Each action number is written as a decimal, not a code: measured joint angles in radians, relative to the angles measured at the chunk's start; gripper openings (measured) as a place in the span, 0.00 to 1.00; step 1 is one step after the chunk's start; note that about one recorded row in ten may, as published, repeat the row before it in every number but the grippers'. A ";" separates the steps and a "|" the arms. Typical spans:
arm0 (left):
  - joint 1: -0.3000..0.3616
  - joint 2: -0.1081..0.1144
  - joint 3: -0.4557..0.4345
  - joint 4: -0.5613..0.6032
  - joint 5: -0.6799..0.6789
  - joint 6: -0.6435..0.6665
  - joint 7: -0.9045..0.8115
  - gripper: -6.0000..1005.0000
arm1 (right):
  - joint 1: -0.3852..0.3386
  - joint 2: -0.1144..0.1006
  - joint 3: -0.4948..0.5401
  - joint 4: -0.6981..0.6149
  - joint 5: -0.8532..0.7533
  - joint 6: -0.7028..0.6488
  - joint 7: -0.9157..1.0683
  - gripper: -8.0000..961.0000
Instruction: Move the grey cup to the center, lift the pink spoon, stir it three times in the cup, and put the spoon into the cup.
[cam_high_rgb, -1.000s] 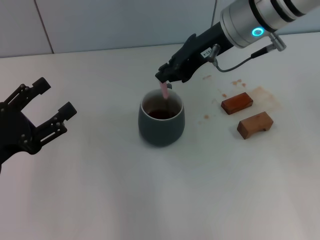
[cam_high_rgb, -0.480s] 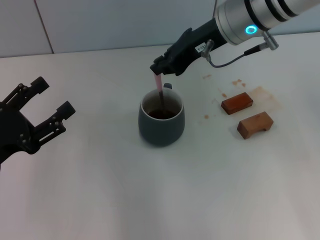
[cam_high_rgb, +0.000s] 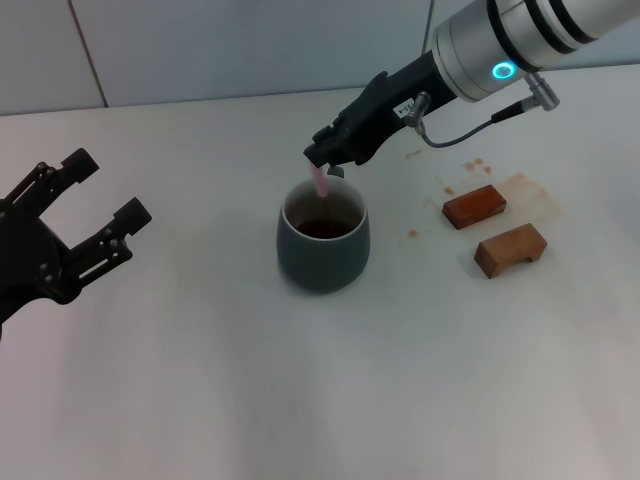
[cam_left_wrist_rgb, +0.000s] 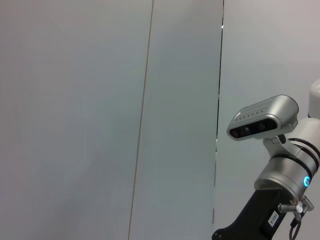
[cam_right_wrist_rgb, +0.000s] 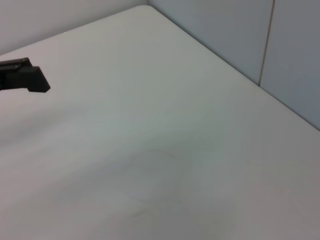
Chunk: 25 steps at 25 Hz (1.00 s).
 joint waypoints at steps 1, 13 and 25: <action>0.000 0.000 0.000 0.000 0.000 0.000 0.000 0.86 | -0.001 0.000 0.000 0.000 0.000 0.002 0.000 0.24; -0.002 0.000 0.000 -0.002 -0.001 0.001 0.000 0.86 | -0.061 0.008 0.010 -0.038 0.042 0.083 -0.011 0.54; -0.014 0.004 0.050 0.007 0.010 -0.028 -0.005 0.86 | -0.443 0.000 0.103 -0.023 0.642 0.095 -0.525 0.71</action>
